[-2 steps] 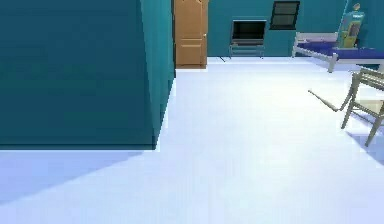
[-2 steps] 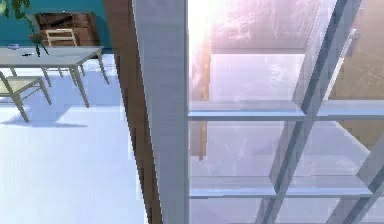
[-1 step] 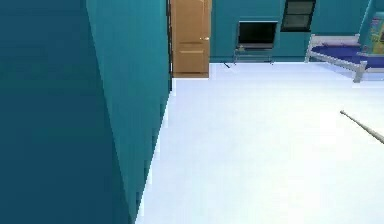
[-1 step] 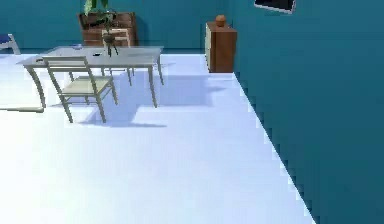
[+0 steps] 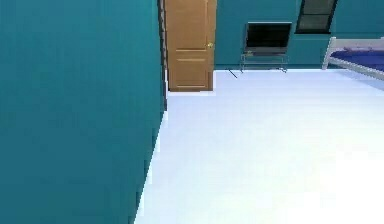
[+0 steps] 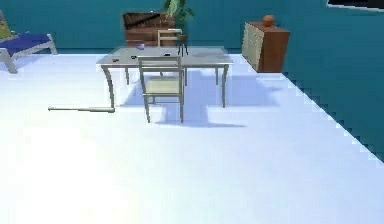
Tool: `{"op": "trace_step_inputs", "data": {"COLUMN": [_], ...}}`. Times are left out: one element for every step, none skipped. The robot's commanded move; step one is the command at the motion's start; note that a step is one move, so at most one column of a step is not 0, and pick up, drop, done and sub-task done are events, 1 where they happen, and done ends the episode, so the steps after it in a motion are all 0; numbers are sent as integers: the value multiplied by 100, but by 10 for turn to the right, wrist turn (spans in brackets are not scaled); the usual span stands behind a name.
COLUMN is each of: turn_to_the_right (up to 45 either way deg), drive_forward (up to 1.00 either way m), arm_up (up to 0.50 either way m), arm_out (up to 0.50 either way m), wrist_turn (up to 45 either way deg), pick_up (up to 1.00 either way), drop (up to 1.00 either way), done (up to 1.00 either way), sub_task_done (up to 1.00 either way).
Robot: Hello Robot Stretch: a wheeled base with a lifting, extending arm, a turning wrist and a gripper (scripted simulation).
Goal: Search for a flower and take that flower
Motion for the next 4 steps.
{"op": "trace_step_inputs", "data": {"turn_to_the_right": [0, 0, 0, 300], "drive_forward": [100, 100, 90, 0], "arm_up": [0, 0, 0, 0], "arm_out": [0, 0, 0, 0], "wrist_turn": [0, 0, 0, 0], "pick_up": [0, 0, 0, 0], "drop": [0, 0, 0, 0], "done": [0, 0, 0, 0], "sub_task_done": [0, 0, 0, 0]}}
